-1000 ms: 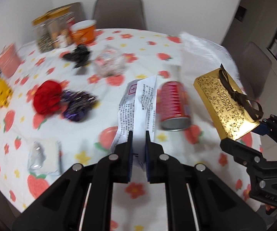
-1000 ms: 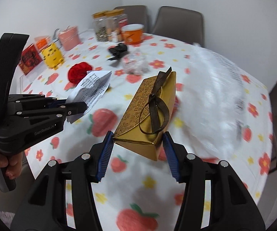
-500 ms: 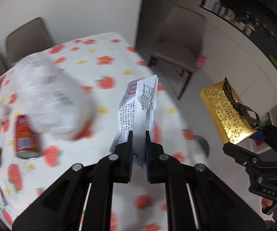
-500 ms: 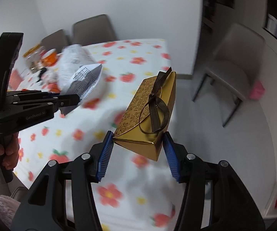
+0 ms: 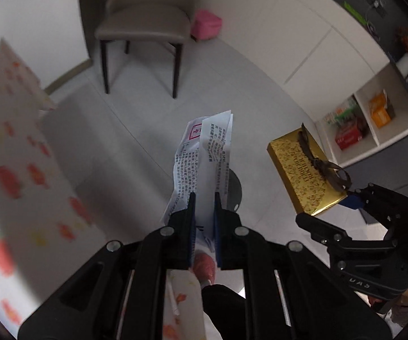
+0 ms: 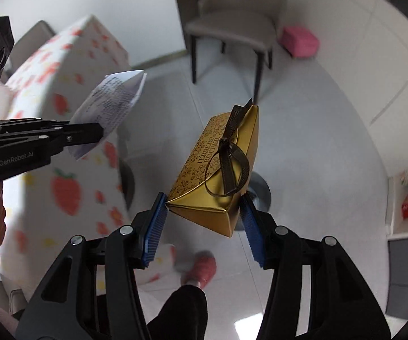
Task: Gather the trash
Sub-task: 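Carry the receipt and gold box off the table over the bin, then open the right tool to drop the gold box while the left tool releases the receipt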
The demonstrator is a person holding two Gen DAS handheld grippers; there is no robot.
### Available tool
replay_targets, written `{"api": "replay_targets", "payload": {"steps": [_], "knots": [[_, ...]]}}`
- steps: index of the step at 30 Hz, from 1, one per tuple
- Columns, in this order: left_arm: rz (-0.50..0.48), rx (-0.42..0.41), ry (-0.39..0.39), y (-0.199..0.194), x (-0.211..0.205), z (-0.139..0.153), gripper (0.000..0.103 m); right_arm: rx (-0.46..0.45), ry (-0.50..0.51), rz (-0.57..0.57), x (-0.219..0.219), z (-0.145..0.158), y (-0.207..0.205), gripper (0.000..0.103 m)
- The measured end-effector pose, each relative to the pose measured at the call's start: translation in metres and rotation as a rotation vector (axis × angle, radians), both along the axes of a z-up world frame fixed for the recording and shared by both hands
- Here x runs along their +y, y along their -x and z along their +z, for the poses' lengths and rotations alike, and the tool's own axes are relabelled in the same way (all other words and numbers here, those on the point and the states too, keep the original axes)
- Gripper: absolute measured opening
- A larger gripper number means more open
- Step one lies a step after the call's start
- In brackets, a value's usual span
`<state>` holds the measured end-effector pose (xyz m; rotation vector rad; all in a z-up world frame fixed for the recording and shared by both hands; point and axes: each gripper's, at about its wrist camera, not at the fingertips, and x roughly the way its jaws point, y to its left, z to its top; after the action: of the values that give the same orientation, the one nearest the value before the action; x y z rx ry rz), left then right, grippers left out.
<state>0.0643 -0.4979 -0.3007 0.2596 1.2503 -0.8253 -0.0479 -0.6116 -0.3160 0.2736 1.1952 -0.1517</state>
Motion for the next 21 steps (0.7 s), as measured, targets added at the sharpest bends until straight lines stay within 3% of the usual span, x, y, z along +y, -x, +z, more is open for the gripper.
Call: {"api": "replay_targets", "payload": {"steps": [3, 11, 16, 21], "knots": [[-0.045, 0.034, -0.048, -0.003, -0.041, -0.043, 0.011, 0.023, -0.019, -0.013, -0.025, -0.04, 0.0, 0.05], [-0.106, 0.074, -0.168, -0.015, -0.104, -0.133, 0.011, 0.075, -0.06, -0.015, -0.069, -0.128, -0.014, 0.05], [-0.132, 0.094, -0.22, -0.015, -0.12, -0.17, 0.011, 0.093, -0.076, -0.025, -0.085, -0.166, -0.021, 0.049], [-0.161, 0.133, -0.232, -0.013, -0.128, -0.18, 0.014, 0.116, -0.114, -0.059, -0.096, -0.189, -0.024, 0.052]]}}
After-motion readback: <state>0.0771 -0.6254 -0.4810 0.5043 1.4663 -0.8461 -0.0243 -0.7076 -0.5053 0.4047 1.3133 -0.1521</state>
